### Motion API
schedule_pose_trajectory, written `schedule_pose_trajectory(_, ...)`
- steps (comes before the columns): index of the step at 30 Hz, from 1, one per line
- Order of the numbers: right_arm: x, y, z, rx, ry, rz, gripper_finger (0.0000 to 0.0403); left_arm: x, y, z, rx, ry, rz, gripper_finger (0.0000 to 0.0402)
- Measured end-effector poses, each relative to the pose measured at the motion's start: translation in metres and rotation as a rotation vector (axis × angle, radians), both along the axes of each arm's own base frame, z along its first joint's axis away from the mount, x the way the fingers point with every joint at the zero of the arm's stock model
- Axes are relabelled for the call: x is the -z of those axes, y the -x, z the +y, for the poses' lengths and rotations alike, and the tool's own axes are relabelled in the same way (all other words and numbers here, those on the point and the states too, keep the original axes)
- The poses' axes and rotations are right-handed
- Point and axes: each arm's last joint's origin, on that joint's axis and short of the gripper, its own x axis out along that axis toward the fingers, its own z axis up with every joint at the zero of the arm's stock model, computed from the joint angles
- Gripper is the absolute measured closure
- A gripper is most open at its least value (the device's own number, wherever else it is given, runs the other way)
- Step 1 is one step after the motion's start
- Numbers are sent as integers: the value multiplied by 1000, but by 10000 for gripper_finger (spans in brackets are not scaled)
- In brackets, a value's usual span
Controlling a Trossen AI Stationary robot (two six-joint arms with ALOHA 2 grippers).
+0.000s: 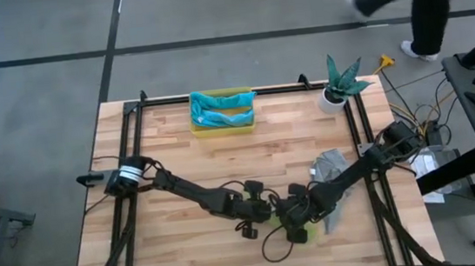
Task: Roll microfiber towels into tight, uniform cylinder then place into a basket
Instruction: Put the rolled green towel into the yellow bin
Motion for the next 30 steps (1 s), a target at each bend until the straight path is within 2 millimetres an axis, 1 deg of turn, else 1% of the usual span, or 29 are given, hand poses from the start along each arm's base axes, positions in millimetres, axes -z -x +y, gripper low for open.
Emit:
schedule_pose_trajectory(4,-2,0,0,-53,29,19,315,-12,10,3,-11,-33,43,401)
schedule_pose_trajectory(6,-5,-2,1,-84,53,24,362,-25,17,6,-15,-45,66,401)
schedule_pose_trajectory(7,-7,-2,1,-106,71,34,377,-30,23,8,-23,-69,101,401)
schedule_pose_trajectory(9,-12,-4,2,-143,115,49,384,-45,35,13,-37,-109,140,401)
schedule_pose_trajectory(11,-18,-8,3,-165,142,50,387,-65,44,15,-63,-136,121,401)
schedule_pose_trajectory(14,-23,-11,0,-185,170,61,389,-92,64,21,-74,-153,107,401)
schedule_pose_trajectory(15,-25,-13,-1,-189,186,56,389,-99,71,24,-83,-164,109,401)
schedule_pose_trajectory(18,-29,-18,-8,-184,259,43,389,-119,97,35,-150,-208,69,401)
schedule_pose_trajectory(20,-31,-23,-16,-178,317,31,390,-135,117,44,-233,-244,3,401)
schedule_pose_trajectory(22,-34,-29,-26,-169,373,16,390,-144,141,53,-340,-275,-74,401)
schedule_pose_trajectory(26,-47,-50,-52,-152,461,-36,390,-144,194,69,-563,-312,-248,401)
schedule_pose_trajectory(28,-56,-65,-70,-141,477,-77,390,-141,218,77,-670,-279,-348,401)
schedule_pose_trajectory(30,-67,-80,-89,-125,485,-136,391,-134,235,83,-721,-222,-428,401)
